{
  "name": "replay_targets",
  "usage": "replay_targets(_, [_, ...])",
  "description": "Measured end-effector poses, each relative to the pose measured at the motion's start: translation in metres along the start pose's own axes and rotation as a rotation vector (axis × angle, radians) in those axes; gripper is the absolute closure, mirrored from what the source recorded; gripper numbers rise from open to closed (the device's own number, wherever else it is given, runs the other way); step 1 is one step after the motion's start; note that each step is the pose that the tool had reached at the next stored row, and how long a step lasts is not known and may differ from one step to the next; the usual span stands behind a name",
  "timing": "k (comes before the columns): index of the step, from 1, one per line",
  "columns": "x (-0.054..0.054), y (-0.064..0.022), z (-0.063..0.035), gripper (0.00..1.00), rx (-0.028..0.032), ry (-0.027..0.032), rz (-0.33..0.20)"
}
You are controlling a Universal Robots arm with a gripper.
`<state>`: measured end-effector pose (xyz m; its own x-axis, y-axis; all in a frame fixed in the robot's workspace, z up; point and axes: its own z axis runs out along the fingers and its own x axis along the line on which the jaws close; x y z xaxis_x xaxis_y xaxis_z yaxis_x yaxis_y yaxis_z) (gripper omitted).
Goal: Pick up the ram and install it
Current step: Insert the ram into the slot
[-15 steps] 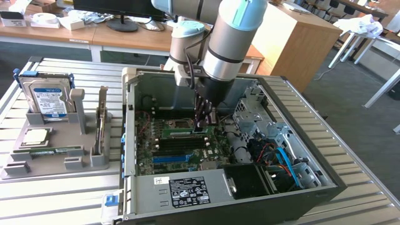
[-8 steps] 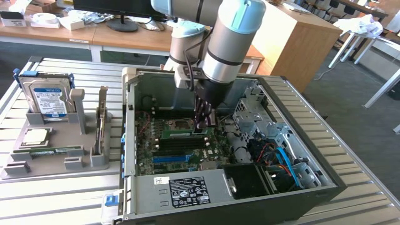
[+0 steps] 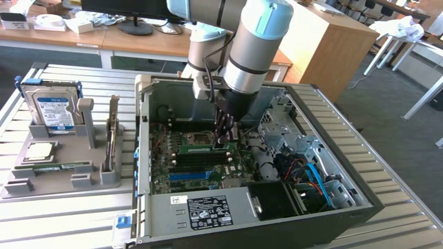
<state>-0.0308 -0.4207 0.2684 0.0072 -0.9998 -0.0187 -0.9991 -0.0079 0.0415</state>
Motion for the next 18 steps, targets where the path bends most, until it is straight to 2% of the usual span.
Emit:
replay_targets(8, [0.0000,-0.0001,0.0013,0.89,0.0003,-0.0008,0.020])
replay_targets(18, [-0.0011,-0.0001,0.0015,0.89,0.0007,-0.0009,0.021])
